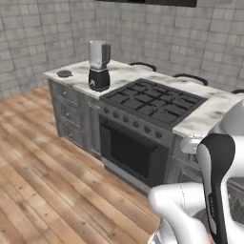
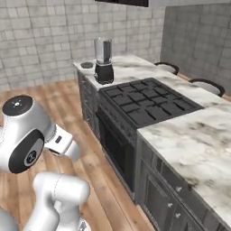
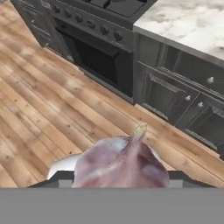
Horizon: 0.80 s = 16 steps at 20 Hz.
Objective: Grab the lemon wedge and garlic from the fridge, place them in the blender, close the lid, and turn on the blender to create a marinade.
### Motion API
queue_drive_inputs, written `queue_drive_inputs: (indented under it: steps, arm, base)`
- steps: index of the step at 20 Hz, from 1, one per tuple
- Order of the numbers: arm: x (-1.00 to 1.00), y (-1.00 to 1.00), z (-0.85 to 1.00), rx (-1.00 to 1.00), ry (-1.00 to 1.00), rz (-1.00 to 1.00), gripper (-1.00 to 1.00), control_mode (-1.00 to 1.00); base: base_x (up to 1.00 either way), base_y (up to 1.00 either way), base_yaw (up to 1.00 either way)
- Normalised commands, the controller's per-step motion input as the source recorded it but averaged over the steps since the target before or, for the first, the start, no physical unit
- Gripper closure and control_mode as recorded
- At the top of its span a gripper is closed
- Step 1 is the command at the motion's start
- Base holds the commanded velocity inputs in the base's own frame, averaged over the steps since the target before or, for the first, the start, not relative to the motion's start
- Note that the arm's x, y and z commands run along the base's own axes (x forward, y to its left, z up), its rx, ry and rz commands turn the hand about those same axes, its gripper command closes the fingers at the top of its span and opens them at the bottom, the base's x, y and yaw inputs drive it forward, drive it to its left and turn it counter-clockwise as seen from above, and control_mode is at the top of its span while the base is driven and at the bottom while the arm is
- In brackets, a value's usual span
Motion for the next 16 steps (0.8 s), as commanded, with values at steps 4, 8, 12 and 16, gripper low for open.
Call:
queue_drive_inputs:
  steps: [4, 8, 12, 16]
  arm:
    - [0.0, 0.0, 0.0, 0.0, 0.0, 0.0, 1.0, 1.0]
    - [0.0, 0.0, 0.0, 0.0, 0.0, 0.0, 1.0, 1.0]
    - [0.0, 0.0, 0.0, 0.0, 0.0, 0.0, 1.0, 1.0]
    - [0.0, 0.0, 0.0, 0.0, 0.0, 0.0, 1.0, 1.0]
  base:
    - [1.0, 1.0, -0.44]
    - [1.0, 1.0, -0.45]
    - [1.0, 1.0, -0.4]
    - [0.96, 1.0, -0.35]
